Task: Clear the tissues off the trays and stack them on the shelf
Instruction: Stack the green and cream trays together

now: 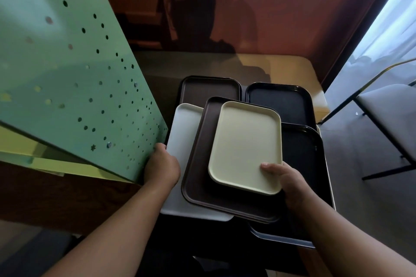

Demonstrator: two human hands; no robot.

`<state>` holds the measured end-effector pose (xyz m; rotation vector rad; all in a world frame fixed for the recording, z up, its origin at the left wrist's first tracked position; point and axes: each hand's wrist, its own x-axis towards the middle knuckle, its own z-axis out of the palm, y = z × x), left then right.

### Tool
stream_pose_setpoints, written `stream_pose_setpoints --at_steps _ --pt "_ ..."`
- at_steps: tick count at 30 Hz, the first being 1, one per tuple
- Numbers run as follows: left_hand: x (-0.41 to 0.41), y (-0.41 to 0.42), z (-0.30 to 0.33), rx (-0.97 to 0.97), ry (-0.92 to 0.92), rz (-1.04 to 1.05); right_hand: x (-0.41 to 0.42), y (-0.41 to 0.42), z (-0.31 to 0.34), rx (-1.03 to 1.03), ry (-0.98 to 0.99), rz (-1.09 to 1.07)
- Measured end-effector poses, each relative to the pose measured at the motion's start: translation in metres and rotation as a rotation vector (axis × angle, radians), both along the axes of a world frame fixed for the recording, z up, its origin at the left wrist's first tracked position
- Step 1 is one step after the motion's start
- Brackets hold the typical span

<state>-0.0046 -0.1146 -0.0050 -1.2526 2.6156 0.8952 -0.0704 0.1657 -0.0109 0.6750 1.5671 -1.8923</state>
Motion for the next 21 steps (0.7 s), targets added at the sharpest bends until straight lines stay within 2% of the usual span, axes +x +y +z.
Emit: stream_pose_setpoints --at_steps 3,12,15,21 --pt "0.000 -0.005 0.017 0.138 0.173 0.070 0.000 -0.002 0.001 -0.022 0.008 0.010" --pt "0.000 -0.013 0.046 0.384 0.460 0.218 -0.011 -0.001 0.021 -0.151 0.127 0.060" --pt "-0.008 -0.006 0.059 0.476 0.516 0.176 -0.017 -0.001 0.031 -0.172 0.195 0.067" --pt "-0.029 0.015 0.079 0.799 0.551 0.177 -0.024 -0.003 0.049 -0.215 0.259 0.105"
